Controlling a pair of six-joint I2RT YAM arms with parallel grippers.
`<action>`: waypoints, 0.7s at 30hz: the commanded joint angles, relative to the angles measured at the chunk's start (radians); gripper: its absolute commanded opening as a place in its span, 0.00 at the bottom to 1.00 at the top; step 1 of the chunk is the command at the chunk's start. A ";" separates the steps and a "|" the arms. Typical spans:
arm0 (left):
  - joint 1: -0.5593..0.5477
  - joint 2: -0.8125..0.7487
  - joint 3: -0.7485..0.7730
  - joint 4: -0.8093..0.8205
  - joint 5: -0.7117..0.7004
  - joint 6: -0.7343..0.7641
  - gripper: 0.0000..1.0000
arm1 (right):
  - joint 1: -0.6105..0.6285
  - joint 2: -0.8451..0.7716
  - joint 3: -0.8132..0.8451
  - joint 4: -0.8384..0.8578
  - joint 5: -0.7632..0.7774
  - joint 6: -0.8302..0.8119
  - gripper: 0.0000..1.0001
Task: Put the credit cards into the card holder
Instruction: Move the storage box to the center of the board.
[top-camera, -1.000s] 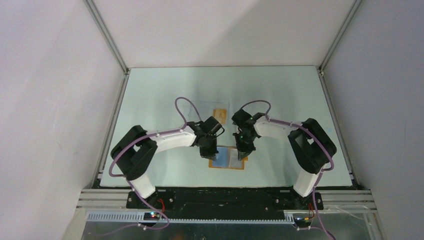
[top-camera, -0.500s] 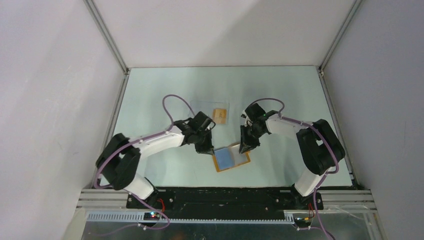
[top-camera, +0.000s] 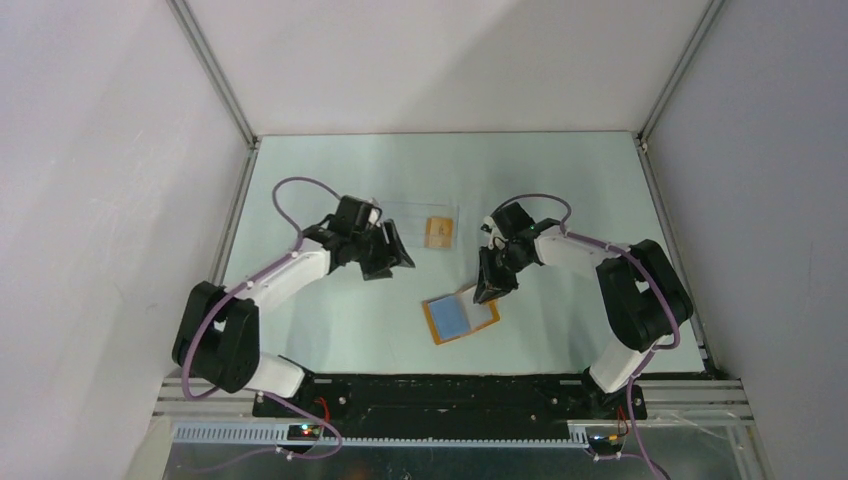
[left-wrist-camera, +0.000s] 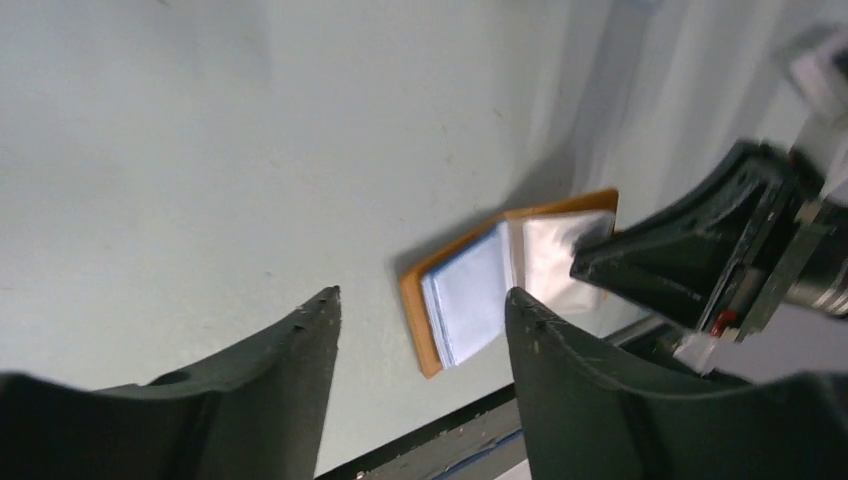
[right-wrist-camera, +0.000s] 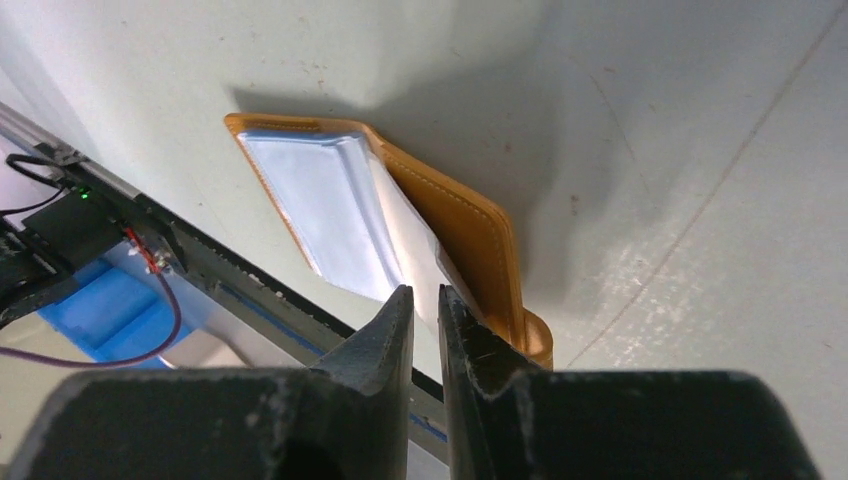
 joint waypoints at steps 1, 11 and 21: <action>0.120 -0.025 0.046 0.017 0.015 0.080 0.67 | -0.010 0.007 0.036 -0.025 0.085 -0.033 0.19; 0.256 0.172 0.269 -0.064 -0.124 0.196 0.72 | 0.016 0.097 0.037 -0.066 0.223 -0.085 0.17; 0.283 0.468 0.505 -0.111 -0.142 0.259 0.67 | 0.042 0.073 0.036 -0.050 0.149 -0.079 0.17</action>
